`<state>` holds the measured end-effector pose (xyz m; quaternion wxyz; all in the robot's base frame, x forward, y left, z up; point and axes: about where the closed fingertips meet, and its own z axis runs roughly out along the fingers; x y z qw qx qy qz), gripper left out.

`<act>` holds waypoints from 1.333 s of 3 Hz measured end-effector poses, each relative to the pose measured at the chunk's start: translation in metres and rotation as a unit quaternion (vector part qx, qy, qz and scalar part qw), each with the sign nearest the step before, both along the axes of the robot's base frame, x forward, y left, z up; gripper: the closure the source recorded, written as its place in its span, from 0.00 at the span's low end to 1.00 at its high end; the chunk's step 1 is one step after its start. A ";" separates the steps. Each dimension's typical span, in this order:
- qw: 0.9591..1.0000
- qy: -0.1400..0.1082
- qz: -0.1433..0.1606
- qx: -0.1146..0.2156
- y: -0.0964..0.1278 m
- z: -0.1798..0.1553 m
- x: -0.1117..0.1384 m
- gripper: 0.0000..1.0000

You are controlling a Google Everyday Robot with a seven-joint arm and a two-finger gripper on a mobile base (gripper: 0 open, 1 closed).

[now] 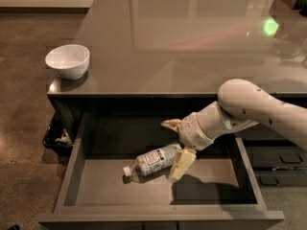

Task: Pick blue plastic bottle from top drawer and place on counter

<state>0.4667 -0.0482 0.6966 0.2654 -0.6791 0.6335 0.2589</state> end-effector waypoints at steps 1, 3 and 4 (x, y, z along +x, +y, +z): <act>1.000 -0.024 0.018 -0.003 0.016 -0.014 0.006 0.00; 0.995 -0.071 0.043 -0.063 0.042 -0.022 0.013 0.00; 0.995 -0.071 0.043 -0.063 0.042 -0.022 0.012 0.00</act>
Offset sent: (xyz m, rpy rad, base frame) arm 0.0318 0.0580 -0.0312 -0.1238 -0.1857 0.1031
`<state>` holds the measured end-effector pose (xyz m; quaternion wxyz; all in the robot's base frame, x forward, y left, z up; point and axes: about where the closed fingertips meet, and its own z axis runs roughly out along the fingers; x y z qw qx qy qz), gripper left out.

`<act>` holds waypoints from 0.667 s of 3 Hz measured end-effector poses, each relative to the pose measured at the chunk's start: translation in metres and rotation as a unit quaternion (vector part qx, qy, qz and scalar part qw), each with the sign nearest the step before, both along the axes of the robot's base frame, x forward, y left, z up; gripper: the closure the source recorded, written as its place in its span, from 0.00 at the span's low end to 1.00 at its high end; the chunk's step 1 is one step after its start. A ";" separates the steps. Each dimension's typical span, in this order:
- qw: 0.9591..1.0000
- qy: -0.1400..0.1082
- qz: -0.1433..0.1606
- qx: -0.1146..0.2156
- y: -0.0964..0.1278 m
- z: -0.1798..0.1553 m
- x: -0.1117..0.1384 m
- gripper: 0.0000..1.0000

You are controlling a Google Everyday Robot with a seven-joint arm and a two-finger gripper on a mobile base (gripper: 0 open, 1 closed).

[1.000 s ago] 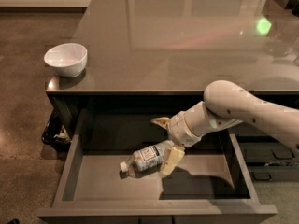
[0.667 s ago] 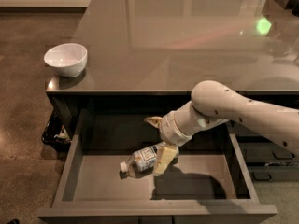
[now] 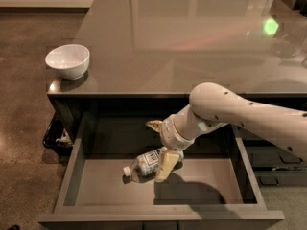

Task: Pick blue plastic bottle from top drawer and place on counter

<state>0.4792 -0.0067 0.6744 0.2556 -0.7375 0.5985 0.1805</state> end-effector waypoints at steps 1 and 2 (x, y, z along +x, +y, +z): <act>1.000 0.005 -0.010 0.013 -0.006 -0.015 0.001 0.00; 0.999 0.014 -0.021 0.031 -0.016 -0.037 0.004 0.00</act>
Offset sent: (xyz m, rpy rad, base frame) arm 0.0091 -0.0300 -0.0650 0.1063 0.0527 -0.0744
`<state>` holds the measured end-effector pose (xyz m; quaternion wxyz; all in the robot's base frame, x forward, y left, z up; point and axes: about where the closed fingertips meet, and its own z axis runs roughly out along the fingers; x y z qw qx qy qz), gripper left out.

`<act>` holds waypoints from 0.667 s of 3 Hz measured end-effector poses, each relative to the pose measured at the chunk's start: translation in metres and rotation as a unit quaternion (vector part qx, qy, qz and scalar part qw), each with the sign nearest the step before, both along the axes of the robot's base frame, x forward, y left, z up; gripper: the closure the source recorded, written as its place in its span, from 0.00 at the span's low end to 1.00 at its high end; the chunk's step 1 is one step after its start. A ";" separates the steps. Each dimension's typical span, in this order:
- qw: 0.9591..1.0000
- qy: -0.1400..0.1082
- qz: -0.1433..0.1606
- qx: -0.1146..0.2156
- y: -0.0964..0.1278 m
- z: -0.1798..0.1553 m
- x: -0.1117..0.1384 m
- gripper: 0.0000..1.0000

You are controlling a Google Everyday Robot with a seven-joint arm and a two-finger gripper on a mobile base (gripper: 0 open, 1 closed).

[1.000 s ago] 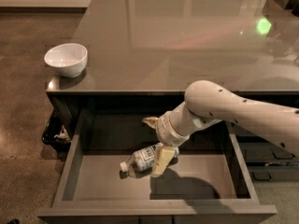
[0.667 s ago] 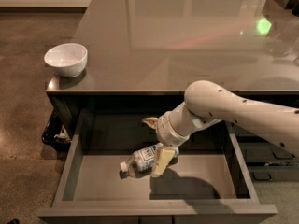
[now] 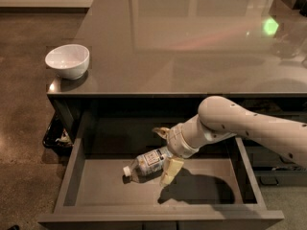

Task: Pick blue plastic bottle from top drawer and place on counter

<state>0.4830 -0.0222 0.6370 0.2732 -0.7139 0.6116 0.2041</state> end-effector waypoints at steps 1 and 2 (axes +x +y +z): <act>1.000 0.027 0.007 0.008 0.003 -0.023 0.002 0.19; 1.000 0.029 0.007 0.008 0.003 -0.025 0.001 0.42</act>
Offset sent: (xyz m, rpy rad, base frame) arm 0.0014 0.0018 -0.0194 0.0132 0.0444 0.0112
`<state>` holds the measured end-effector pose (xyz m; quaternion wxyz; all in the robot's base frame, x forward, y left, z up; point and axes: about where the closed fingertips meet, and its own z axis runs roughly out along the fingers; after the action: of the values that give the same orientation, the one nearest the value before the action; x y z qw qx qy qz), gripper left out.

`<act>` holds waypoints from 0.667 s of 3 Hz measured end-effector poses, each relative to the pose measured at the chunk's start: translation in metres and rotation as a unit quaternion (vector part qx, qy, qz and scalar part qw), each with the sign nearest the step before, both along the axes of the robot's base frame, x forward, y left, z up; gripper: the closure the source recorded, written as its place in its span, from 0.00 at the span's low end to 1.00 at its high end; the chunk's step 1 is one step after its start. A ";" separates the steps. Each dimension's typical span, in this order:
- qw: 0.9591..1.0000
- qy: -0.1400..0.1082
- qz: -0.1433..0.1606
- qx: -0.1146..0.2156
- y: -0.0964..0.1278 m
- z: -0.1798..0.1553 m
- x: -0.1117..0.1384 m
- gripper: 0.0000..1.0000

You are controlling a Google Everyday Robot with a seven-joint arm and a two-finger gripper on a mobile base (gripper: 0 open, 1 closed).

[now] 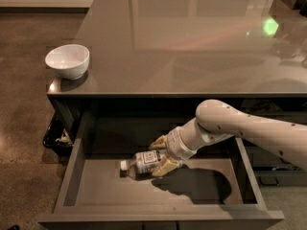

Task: Pick blue plastic bottle from top drawer and place on counter

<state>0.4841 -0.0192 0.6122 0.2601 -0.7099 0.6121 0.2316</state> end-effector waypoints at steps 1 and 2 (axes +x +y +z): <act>1.000 0.000 0.000 0.000 0.000 0.000 0.000 0.65; 1.000 -0.026 -0.001 0.014 -0.005 0.047 -0.006 0.89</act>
Offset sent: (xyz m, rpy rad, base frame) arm -0.0154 -0.0172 0.1357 0.0774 -0.1517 -0.0097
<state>0.4782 -0.0243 0.6595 0.2860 -0.7117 0.6022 0.2213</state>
